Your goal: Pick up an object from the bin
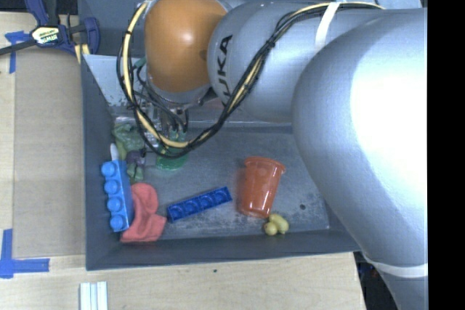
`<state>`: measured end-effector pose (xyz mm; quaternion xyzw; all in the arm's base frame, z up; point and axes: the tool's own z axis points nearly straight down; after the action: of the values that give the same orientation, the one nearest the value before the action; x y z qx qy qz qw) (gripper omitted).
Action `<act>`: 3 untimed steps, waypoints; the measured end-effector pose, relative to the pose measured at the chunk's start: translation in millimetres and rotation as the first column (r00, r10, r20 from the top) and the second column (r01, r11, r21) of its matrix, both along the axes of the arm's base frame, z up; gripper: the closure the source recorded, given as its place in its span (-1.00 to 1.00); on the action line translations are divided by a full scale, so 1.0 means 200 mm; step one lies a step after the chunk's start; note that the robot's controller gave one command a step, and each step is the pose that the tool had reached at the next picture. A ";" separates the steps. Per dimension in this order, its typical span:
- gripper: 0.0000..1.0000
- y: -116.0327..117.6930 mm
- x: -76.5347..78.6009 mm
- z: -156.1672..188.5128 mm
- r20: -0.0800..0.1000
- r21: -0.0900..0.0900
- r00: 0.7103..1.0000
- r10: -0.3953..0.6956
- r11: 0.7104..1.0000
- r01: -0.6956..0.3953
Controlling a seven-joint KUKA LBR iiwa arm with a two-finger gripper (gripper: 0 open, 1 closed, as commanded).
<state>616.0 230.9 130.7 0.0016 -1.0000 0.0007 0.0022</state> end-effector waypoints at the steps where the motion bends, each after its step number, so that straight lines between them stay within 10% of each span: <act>1: -1.00 0.00 0.01 0.03 0.007 0.002 1.000 -0.003 1.000 0.003; 2: -1.00 -0.11 0.00 -0.11 0.008 0.002 0.943 0.333 0.943 -0.333; 3: -1.00 -0.24 0.02 -0.24 0.014 0.004 0.929 0.370 0.929 -0.370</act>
Offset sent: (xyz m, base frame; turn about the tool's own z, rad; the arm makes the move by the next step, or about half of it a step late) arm -0.0040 -0.0426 -0.0477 -0.6178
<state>620.8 183.3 82.9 0.1901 -0.9817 -0.0023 -0.0044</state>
